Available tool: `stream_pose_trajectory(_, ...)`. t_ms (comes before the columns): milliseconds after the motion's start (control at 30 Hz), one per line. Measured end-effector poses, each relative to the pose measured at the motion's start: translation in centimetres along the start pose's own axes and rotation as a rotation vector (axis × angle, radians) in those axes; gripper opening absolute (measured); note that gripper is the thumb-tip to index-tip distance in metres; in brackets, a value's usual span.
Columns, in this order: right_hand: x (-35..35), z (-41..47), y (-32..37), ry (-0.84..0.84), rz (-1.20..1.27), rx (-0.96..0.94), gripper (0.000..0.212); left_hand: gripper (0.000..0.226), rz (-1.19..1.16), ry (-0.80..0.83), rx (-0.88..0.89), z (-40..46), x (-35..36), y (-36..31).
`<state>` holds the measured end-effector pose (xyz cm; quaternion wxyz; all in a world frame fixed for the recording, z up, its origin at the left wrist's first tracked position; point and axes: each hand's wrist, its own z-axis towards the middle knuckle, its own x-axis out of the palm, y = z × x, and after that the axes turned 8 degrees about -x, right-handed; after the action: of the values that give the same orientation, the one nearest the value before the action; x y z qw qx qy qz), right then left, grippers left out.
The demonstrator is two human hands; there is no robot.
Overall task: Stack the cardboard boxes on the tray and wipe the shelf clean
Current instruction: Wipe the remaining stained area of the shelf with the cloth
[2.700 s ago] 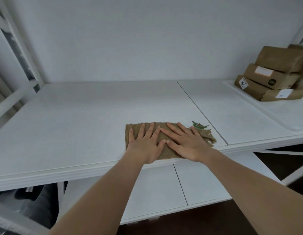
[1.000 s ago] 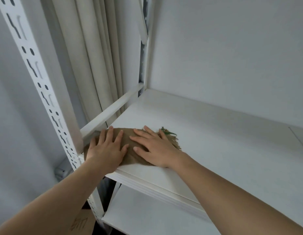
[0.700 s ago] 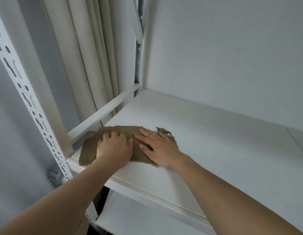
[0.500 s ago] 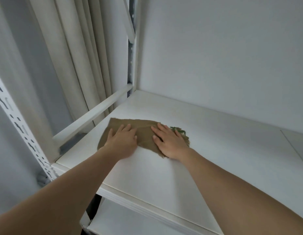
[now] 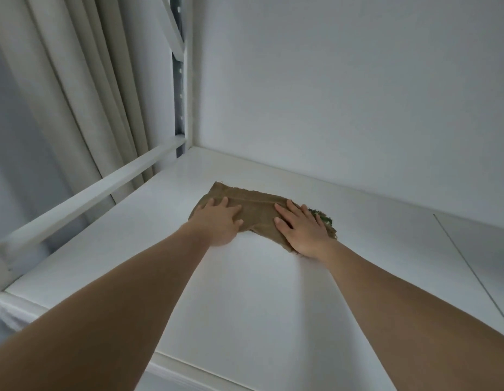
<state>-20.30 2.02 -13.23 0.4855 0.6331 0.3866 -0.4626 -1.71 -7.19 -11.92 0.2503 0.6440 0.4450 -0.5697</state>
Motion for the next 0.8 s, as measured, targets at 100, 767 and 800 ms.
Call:
stream_pose_trajectory(100,-0.5,-0.1,-1.4,0.0,0.021,0.022,0.052,0.054,0.004,0.009,0.01,0.3,-0.1,-1.3)
stream_pose_trajectory(767,0.8,-13.5,0.3,0.091,0.109,0.024,0.056,0.062,0.04,0.106,0.141,-12.0,1.5,-2.0)
stream_pose_trajectory(800,1.1,-14.6,0.6,0.09,0.117,0.029,0.056,0.062,0.038,0.115,0.146,-12.9,1.7,-2.0)
